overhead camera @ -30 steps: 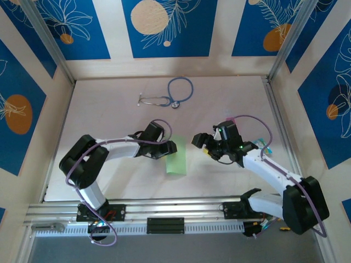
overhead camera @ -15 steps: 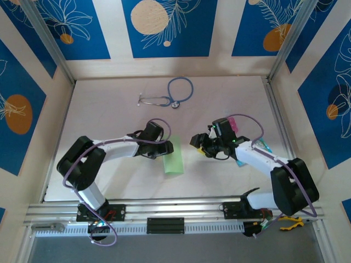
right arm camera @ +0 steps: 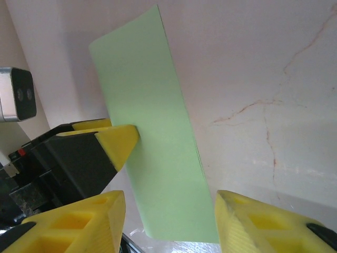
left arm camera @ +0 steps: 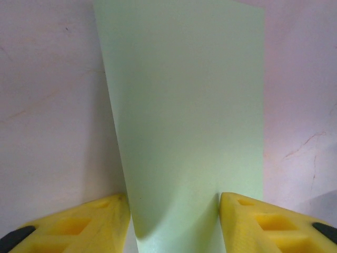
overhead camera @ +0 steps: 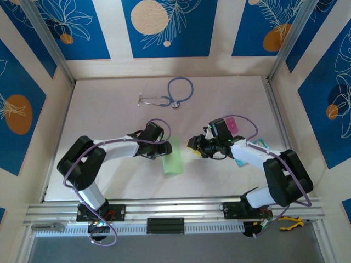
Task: Fold a paper plane with a square sheet of paper (pick it up from the middle)
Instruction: First fold the square sheet of paper in half at the center of the table.
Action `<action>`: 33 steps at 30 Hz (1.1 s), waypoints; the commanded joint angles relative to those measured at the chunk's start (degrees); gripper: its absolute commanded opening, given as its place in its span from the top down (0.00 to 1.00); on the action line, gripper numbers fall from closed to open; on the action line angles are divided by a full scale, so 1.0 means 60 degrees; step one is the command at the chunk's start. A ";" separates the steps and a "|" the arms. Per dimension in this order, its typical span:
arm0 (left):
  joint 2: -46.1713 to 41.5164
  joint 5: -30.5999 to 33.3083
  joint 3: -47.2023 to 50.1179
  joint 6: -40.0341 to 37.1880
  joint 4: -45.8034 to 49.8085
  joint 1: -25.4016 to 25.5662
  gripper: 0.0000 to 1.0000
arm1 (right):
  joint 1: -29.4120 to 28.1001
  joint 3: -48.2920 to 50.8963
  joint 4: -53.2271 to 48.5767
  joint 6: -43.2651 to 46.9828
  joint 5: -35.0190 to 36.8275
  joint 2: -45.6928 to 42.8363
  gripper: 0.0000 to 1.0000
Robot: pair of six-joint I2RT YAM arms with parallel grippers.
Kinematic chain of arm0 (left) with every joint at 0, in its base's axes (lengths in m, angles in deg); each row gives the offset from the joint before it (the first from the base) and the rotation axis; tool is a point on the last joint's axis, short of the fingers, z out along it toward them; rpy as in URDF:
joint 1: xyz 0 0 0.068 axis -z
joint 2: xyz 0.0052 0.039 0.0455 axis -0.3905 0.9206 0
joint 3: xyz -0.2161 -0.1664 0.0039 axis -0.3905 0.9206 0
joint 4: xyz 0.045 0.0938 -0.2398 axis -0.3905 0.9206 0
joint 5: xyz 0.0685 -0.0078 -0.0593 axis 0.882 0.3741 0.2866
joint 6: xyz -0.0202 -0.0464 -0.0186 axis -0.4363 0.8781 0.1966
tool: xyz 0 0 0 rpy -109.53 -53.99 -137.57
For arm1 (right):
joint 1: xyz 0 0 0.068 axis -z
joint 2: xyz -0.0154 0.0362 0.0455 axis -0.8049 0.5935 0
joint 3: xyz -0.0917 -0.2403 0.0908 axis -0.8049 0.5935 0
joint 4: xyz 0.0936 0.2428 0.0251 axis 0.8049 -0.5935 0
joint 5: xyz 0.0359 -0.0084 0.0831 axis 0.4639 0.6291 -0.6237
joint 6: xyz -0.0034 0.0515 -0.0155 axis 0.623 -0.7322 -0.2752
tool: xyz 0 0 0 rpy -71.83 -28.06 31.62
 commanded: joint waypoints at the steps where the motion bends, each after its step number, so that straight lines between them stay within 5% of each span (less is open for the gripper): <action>1: -0.0059 0.0531 0.0203 -0.0087 0.0423 -0.0062 0.50 | -0.0058 -0.0242 0.0109 0.0066 -0.0288 0.0141 0.52; 33: 0.0889 0.1087 -0.0181 -0.0513 0.1557 -0.0030 0.44 | -0.0139 -0.0391 0.0046 0.0209 -0.0523 0.0495 0.51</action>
